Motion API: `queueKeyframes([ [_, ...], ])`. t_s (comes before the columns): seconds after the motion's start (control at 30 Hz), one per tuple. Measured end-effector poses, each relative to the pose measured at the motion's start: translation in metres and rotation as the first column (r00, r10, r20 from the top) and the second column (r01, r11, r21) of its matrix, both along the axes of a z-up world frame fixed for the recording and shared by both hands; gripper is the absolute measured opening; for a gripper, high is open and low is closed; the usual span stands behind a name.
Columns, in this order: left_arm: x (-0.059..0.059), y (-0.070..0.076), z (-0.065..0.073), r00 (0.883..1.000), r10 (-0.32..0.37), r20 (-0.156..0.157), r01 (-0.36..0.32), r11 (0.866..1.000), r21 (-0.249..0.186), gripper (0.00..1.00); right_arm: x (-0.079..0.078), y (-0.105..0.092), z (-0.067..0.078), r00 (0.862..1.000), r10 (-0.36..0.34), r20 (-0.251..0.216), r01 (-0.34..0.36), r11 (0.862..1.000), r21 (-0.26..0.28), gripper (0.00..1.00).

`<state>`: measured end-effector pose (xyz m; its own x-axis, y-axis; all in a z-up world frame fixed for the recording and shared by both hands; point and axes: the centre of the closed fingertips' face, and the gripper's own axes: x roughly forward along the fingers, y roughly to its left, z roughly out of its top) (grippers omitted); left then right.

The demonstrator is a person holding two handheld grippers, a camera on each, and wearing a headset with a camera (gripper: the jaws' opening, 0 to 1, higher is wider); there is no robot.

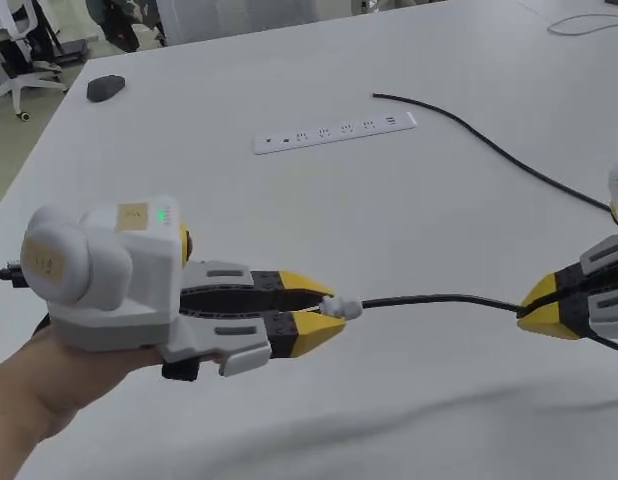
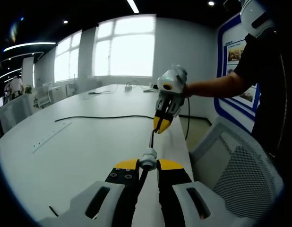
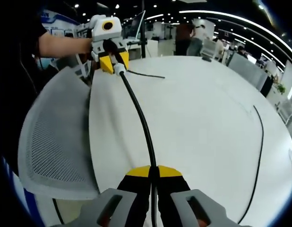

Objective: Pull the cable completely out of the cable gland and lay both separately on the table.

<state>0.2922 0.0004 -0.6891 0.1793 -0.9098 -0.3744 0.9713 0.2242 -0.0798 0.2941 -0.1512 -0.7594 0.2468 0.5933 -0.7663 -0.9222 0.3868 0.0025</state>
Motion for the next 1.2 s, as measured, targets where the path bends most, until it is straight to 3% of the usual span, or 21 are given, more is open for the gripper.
queueKeyframes([
  [0.37,0.000,0.010,-0.005,1.000,0.019,-0.011,-0.019,1.000,0.008,0.15,-0.005,-0.029,-0.036,0.995,-0.072,-0.067,0.069,0.996,-0.050,0.00],
  [0.7,0.000,0.011,-0.007,1.000,0.018,-0.005,-0.018,1.000,0.014,0.15,-0.009,-0.029,-0.039,0.993,-0.075,-0.092,0.069,0.996,-0.065,0.00],
  [0.8,0.001,0.011,-0.008,1.000,0.024,-0.010,-0.024,1.000,0.015,0.15,-0.006,-0.029,-0.037,0.995,-0.067,-0.077,0.062,0.996,-0.065,0.00],
  [0.93,0.001,0.012,-0.008,1.000,0.030,-0.009,-0.030,0.999,0.011,0.15,-0.011,-0.022,-0.032,0.994,-0.042,-0.101,0.032,0.994,-0.101,0.12],
  [1.0,0.000,0.012,-0.012,0.999,0.030,-0.013,-0.030,0.999,0.024,0.15,-0.011,-0.011,-0.023,0.995,-0.030,-0.092,0.022,0.996,-0.081,0.19],
  [1.2,-0.002,0.011,-0.014,1.000,0.025,-0.014,-0.025,0.999,0.026,0.15,-0.006,0.030,0.013,0.998,0.029,-0.057,-0.028,0.999,0.018,0.18],
])
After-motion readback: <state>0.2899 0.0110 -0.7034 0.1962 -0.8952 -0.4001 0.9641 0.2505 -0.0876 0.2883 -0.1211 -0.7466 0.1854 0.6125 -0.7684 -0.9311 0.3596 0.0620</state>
